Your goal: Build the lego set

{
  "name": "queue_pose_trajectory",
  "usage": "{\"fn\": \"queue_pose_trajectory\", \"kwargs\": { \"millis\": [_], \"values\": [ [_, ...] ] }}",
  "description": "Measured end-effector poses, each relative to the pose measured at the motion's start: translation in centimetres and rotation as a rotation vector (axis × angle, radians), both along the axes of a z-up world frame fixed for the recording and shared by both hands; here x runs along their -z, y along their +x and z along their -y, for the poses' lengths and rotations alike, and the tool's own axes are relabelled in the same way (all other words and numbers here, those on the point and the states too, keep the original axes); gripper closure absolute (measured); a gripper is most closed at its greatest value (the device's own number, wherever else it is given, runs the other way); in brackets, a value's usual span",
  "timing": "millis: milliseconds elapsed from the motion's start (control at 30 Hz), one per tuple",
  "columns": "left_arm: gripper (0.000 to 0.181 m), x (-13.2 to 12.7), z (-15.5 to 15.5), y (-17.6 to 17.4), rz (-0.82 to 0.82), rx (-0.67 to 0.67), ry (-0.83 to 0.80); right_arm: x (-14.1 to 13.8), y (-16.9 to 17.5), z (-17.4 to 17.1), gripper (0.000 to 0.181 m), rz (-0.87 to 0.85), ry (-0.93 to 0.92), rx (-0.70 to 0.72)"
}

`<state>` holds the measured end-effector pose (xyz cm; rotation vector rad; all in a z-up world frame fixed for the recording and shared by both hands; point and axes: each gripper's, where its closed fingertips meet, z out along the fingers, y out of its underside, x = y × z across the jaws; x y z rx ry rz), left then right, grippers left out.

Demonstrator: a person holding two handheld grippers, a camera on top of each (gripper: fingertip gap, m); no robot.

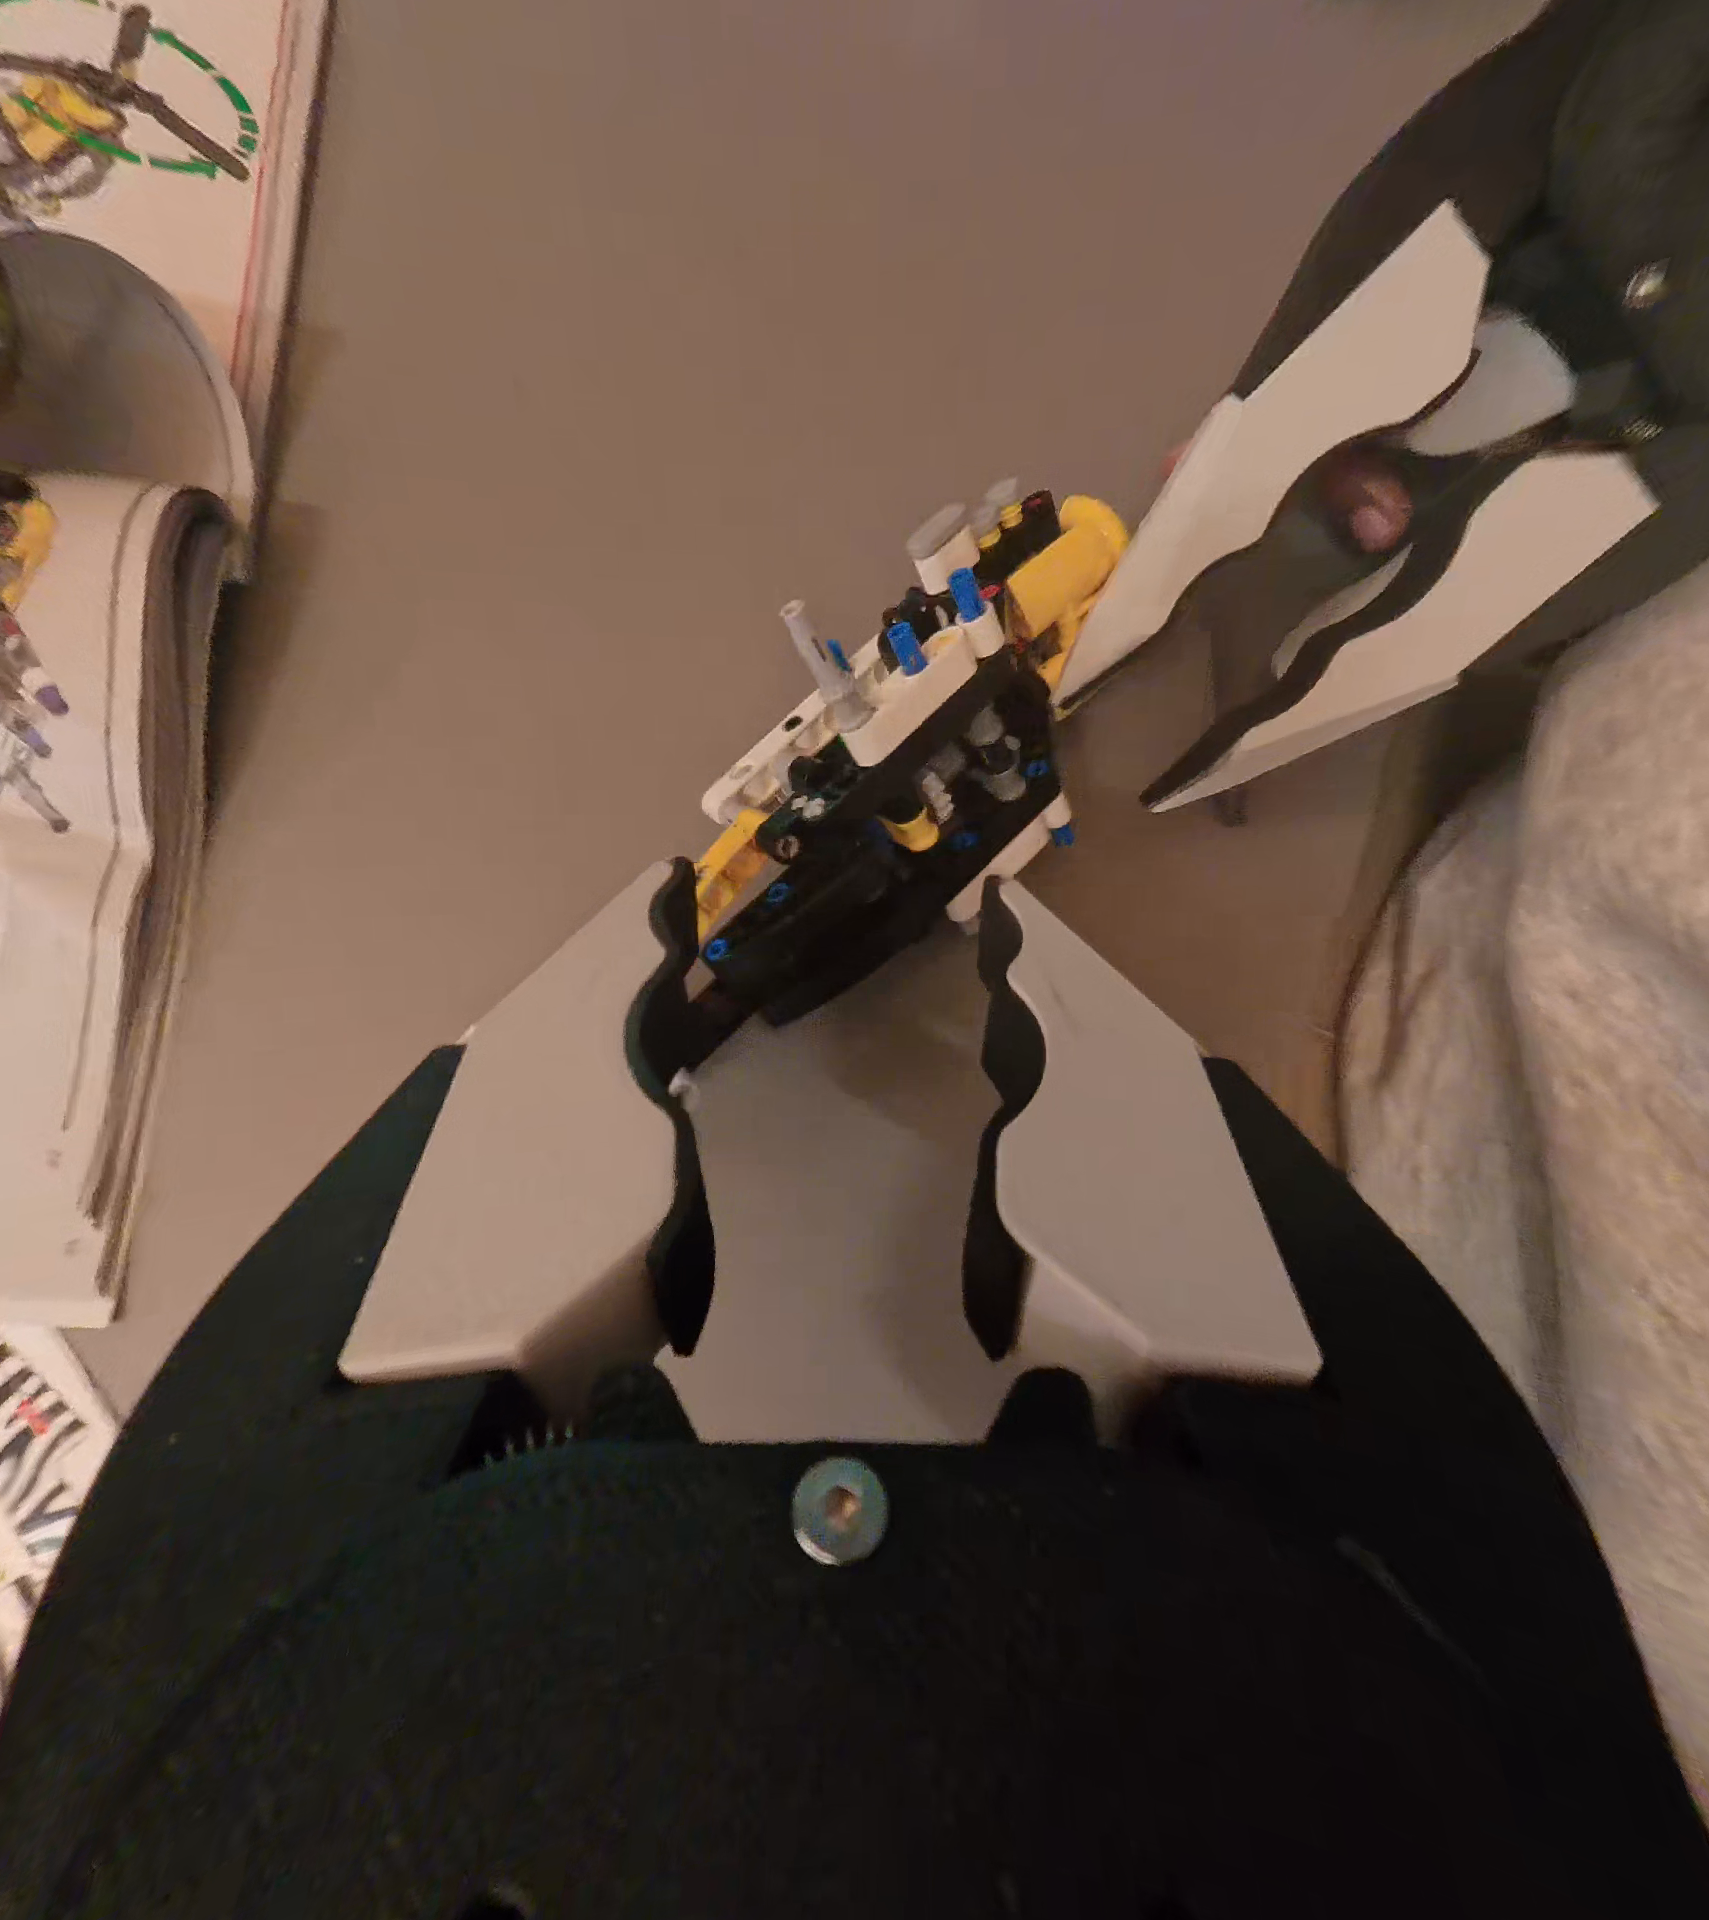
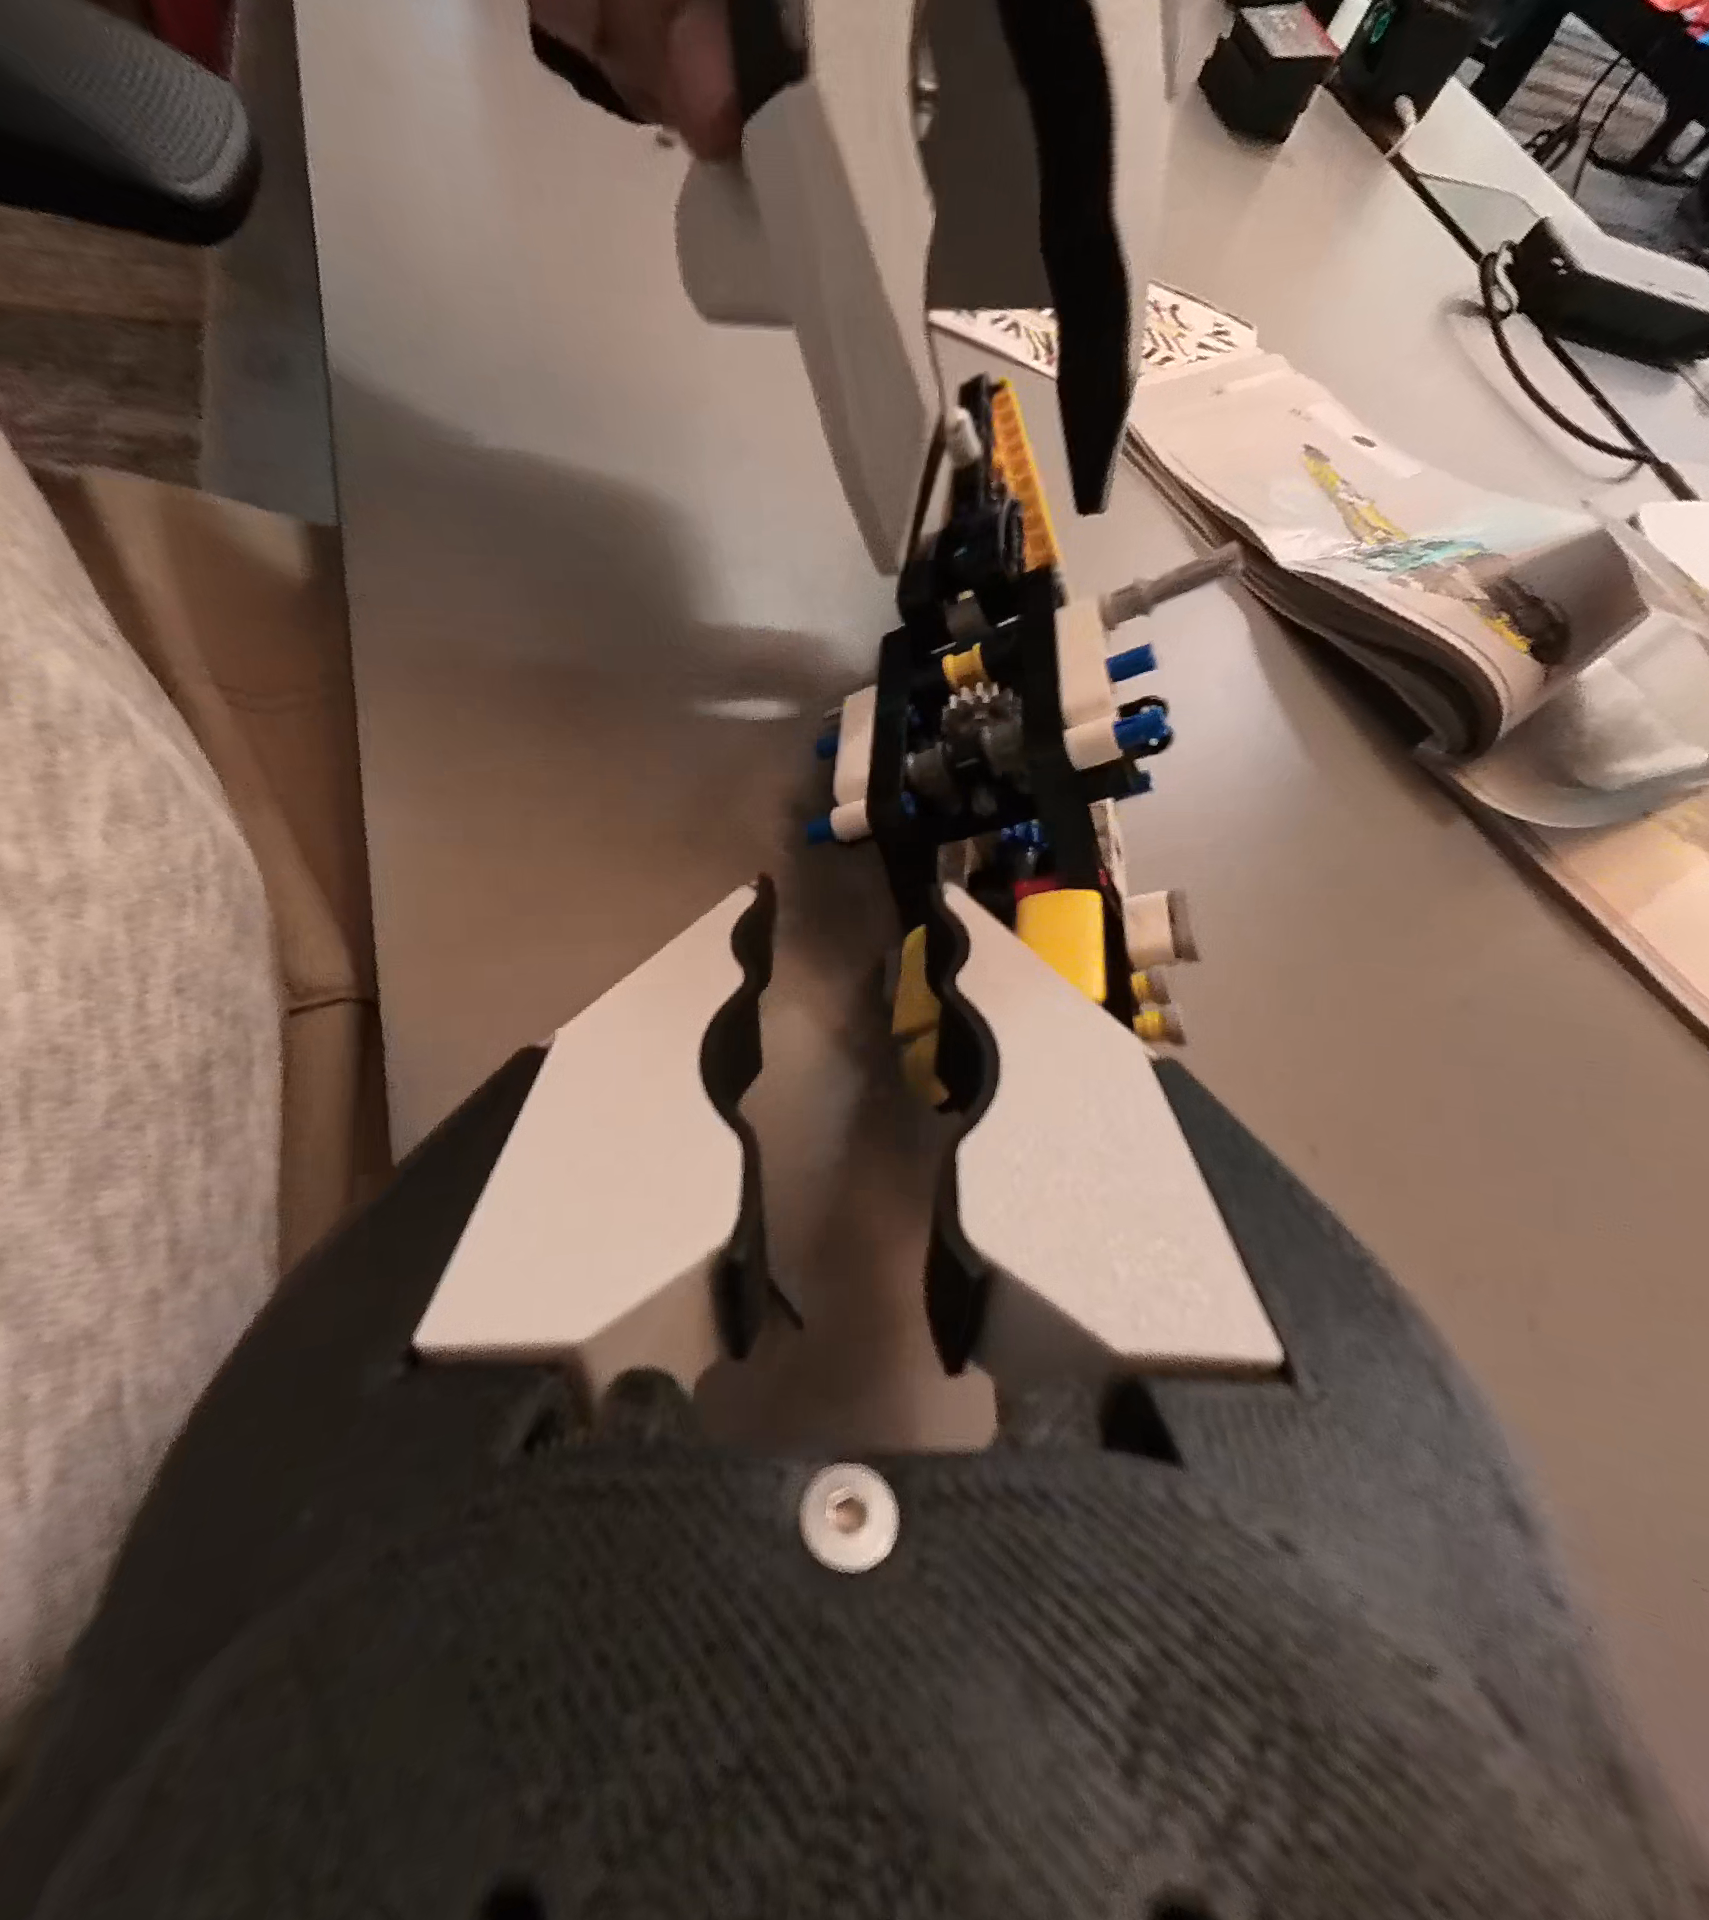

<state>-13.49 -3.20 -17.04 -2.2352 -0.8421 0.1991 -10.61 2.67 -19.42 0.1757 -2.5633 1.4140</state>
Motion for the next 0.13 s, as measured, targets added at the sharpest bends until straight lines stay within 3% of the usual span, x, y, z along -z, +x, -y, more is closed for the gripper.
{"fn": "queue_pose_trajectory", "kwargs": {
  "millis": [33,133],
  "values": [
    [0.128,0.15,0.01,-0.19,-0.029,0.002,-0.025,-0.09,-0.21,-0.04,0.153,0.010,-0.005,0.009],
    [0.117,0.38,-0.47,-0.27,-0.113,0.039,-0.087,-0.68,-0.40,-0.33,0.151,0.047,-0.022,0.007]
  ]
}}
